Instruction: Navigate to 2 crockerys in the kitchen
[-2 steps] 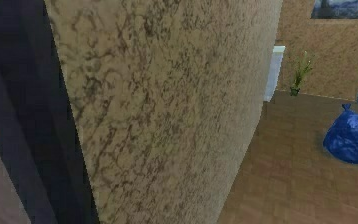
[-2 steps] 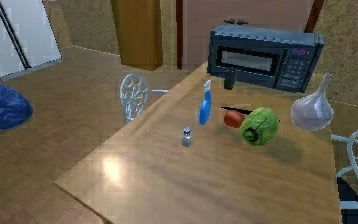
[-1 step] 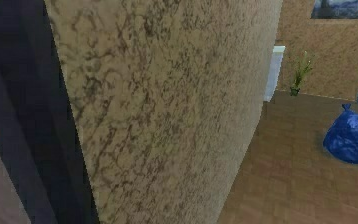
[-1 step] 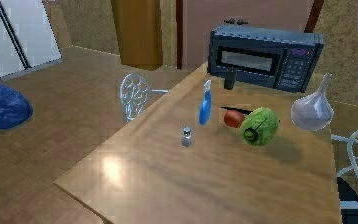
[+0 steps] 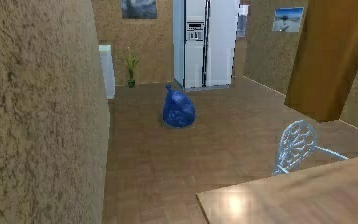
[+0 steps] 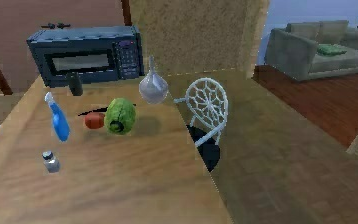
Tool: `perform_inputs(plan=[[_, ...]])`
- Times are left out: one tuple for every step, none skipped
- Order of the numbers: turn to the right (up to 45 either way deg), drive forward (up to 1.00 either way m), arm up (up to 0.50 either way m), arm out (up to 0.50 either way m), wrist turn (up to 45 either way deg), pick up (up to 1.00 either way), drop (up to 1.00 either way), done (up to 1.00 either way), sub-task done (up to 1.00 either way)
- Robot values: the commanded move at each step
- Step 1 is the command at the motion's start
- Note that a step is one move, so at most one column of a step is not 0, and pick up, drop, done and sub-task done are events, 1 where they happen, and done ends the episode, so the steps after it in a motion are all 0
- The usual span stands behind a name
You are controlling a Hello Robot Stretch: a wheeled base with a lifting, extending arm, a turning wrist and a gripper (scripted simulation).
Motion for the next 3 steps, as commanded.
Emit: perform_inputs(plan=[[-15.0,0.0,0.0,0.0,0.0,0.0,0.0,0.0,0.0],[0.0,0.75,0.0,0.0,0.0,0.0,0.0,0.0,0.0],[45.0,0.0,0.0,0.0,0.0,0.0,0.0,0.0,0.0]])
